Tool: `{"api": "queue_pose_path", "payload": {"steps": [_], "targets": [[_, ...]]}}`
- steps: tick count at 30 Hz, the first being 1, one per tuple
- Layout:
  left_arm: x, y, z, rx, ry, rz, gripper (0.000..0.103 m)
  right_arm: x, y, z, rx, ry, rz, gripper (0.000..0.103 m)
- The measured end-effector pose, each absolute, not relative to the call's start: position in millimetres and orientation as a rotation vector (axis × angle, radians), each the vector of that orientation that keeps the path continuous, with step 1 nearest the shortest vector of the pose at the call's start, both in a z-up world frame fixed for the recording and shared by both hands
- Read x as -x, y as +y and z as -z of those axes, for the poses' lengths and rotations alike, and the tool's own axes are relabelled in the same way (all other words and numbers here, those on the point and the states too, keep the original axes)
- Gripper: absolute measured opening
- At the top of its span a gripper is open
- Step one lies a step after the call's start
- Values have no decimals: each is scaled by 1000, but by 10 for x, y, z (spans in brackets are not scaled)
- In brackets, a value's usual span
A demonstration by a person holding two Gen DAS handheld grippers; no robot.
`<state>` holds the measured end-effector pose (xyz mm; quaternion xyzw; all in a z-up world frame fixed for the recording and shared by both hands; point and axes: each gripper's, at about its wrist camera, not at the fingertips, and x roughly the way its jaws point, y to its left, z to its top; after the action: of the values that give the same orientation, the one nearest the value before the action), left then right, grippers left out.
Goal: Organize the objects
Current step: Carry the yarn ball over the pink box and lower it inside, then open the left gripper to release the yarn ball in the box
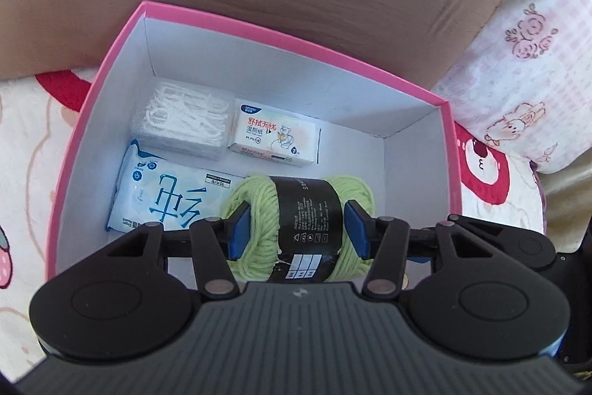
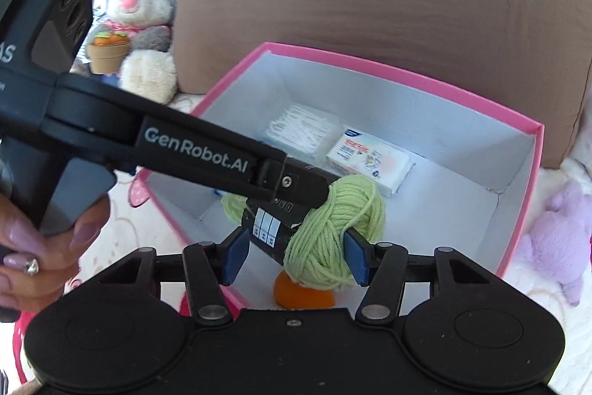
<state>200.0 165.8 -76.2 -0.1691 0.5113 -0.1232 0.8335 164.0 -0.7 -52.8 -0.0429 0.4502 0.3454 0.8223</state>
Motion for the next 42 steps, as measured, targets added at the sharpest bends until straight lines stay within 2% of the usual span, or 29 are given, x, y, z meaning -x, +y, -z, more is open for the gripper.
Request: {"api": "queue_pose_path", "payload": {"steps": [13,20,29,36,42], "targets": [[-2122,1650,1007,374,1103,300,50,-1747,35,649,167,968,-710,59],[-2094,1658,1072,351,1082,259,48,-1734,-52,591,118,946,-747,47],[-2086,1638,1207,406,1086,244,48,-1707,-119,647,158,926,-720,46],[-1942,1602,943,334,1033,241,46,-1606,-272,524,122,908,-741,46],[-1697,1583,693,346,1028,249,53,-1447,-315,376,137,878,-770,50]]}}
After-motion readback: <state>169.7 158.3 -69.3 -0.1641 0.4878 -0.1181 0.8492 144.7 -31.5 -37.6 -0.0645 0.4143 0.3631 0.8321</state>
